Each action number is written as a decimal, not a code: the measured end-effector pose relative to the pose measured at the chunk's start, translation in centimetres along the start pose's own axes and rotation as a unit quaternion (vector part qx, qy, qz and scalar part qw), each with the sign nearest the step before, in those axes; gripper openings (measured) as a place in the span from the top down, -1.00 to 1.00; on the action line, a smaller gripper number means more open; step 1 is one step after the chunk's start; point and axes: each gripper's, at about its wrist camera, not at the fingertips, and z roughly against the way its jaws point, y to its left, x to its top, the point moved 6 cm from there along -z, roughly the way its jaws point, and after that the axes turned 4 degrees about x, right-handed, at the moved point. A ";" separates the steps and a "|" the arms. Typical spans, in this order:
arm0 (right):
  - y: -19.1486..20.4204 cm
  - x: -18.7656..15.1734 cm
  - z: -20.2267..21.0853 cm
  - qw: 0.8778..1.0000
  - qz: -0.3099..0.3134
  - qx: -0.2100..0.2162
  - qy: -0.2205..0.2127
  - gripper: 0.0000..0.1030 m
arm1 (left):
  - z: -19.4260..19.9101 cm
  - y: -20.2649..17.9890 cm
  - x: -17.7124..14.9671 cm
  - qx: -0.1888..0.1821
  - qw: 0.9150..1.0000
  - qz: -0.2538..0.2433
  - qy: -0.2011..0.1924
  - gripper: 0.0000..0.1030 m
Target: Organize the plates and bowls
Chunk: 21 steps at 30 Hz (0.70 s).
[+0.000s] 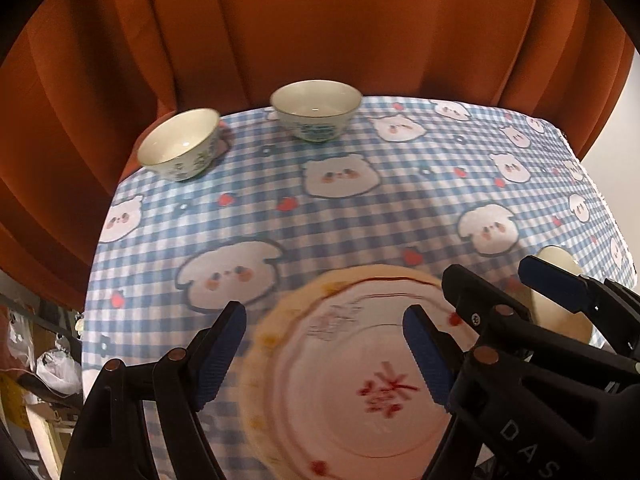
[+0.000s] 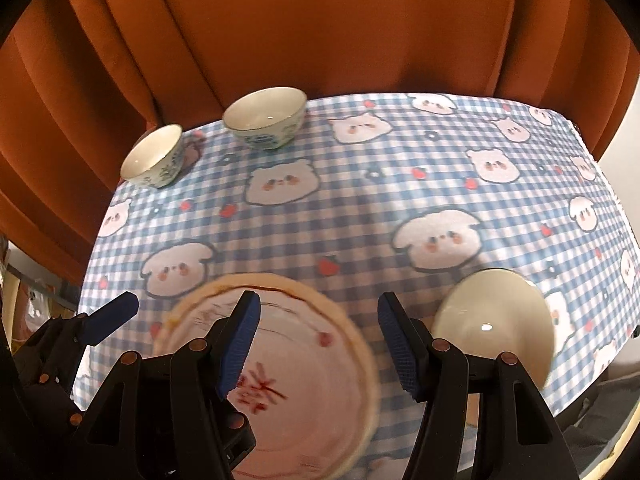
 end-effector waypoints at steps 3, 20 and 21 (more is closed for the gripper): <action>1.9 0.0 -0.6 1.000 -0.003 -0.004 0.000 -0.26 | -0.3 2.1 0.1 0.001 1.000 -0.003 -0.004 -0.60; 11.1 5.4 -4.7 1.000 -0.005 -0.017 -0.011 -0.26 | -2.9 11.8 5.9 0.011 1.000 0.016 -0.016 -0.60; 11.3 6.0 -4.9 1.000 -0.003 -0.017 -0.013 -0.26 | -3.0 12.2 6.3 0.012 1.000 0.018 -0.018 -0.60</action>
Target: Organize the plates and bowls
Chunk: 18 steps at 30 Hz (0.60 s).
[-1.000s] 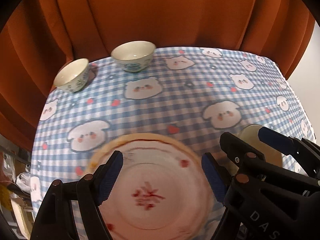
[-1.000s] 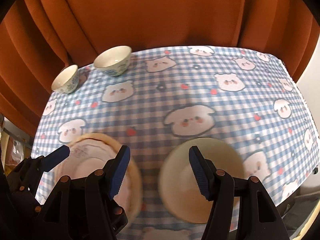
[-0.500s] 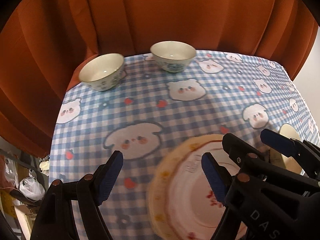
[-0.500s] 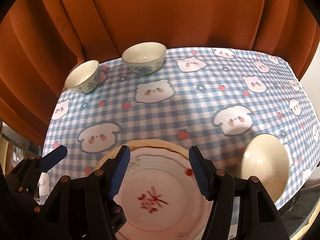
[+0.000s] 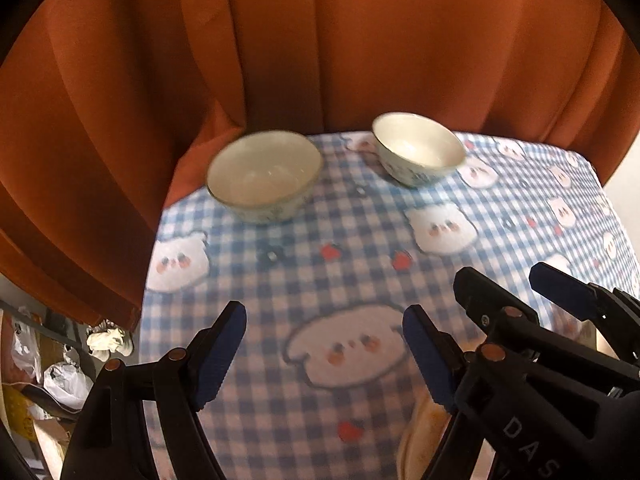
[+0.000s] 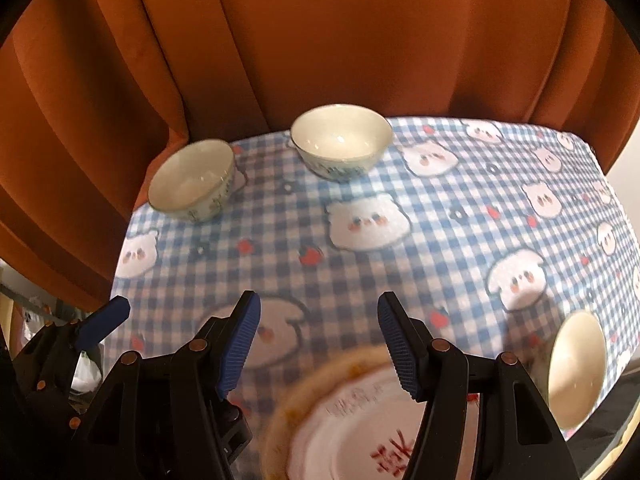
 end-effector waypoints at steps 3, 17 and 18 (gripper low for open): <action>1.2 1.7 -0.7 1.000 0.007 0.001 -0.007 -0.26 | -0.7 1.5 1.5 0.008 1.000 0.010 -0.003 -0.60; 6.3 8.8 -7.7 0.999 0.023 0.022 -0.009 -0.26 | -6.5 6.1 7.5 0.059 0.998 0.021 -0.009 -0.47; 6.5 9.1 -8.1 0.999 0.022 0.023 -0.009 -0.26 | -7.2 6.4 7.8 0.059 0.998 0.022 -0.006 -0.46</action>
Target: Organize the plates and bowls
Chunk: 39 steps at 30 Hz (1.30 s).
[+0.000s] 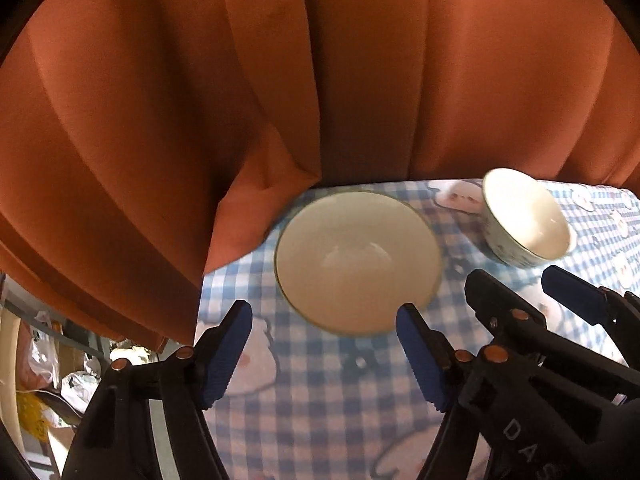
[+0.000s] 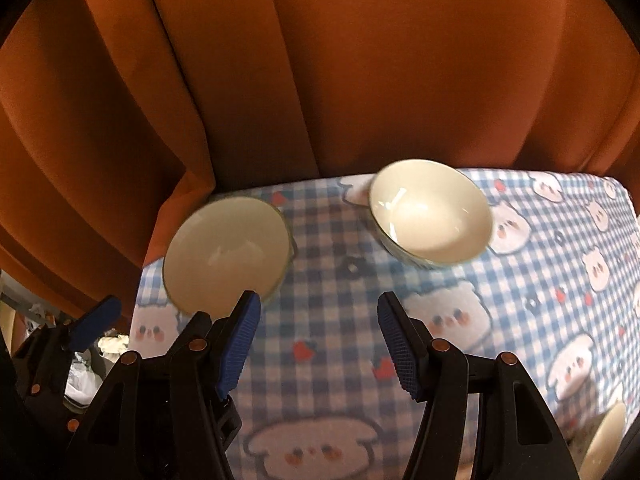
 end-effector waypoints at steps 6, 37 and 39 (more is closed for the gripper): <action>0.9 2.0 -3.6 1.000 0.004 0.014 0.012 -0.06 | -3.4 0.5 1.7 -0.005 1.000 0.015 0.005 -0.33; 1.4 1.9 -8.3 0.998 0.000 0.032 0.062 0.69 | -6.8 0.4 1.5 0.006 0.998 0.030 0.056 0.38; 1.3 1.6 -7.6 0.998 0.003 0.029 0.060 0.69 | -6.3 0.2 1.2 0.003 0.998 0.030 0.055 0.38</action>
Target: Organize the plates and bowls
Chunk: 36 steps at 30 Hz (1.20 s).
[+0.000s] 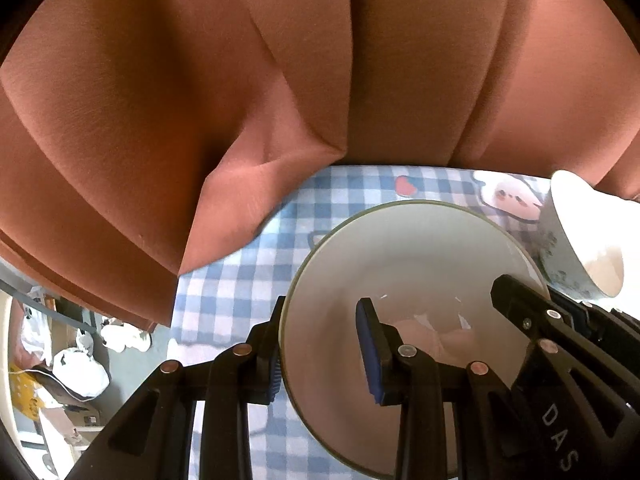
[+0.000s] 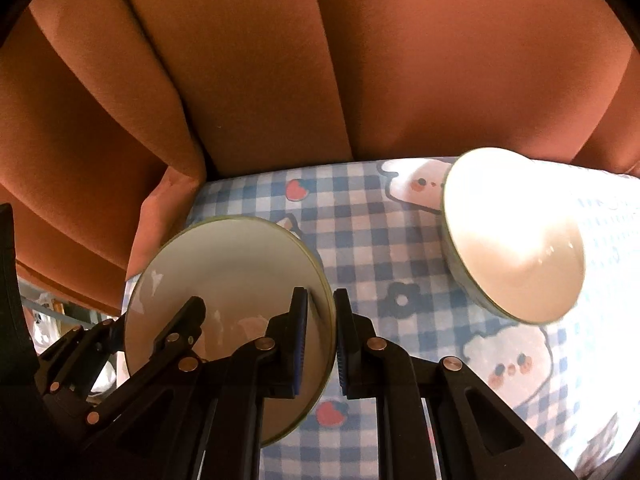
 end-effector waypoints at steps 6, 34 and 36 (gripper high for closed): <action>-0.8 -1.3 2.0 1.000 0.001 -0.007 -0.007 0.69 | 2.1 -0.6 -1.1 -0.006 1.000 -0.001 -0.006 0.38; -6.3 -9.7 16.1 0.998 -0.002 -0.019 -0.063 0.69 | 14.5 -6.6 -9.9 -0.025 0.998 0.006 -0.059 0.38; -7.0 -10.5 17.0 0.998 0.006 -0.019 -0.063 0.69 | 15.3 -7.5 -10.8 -0.024 0.998 0.010 -0.057 0.38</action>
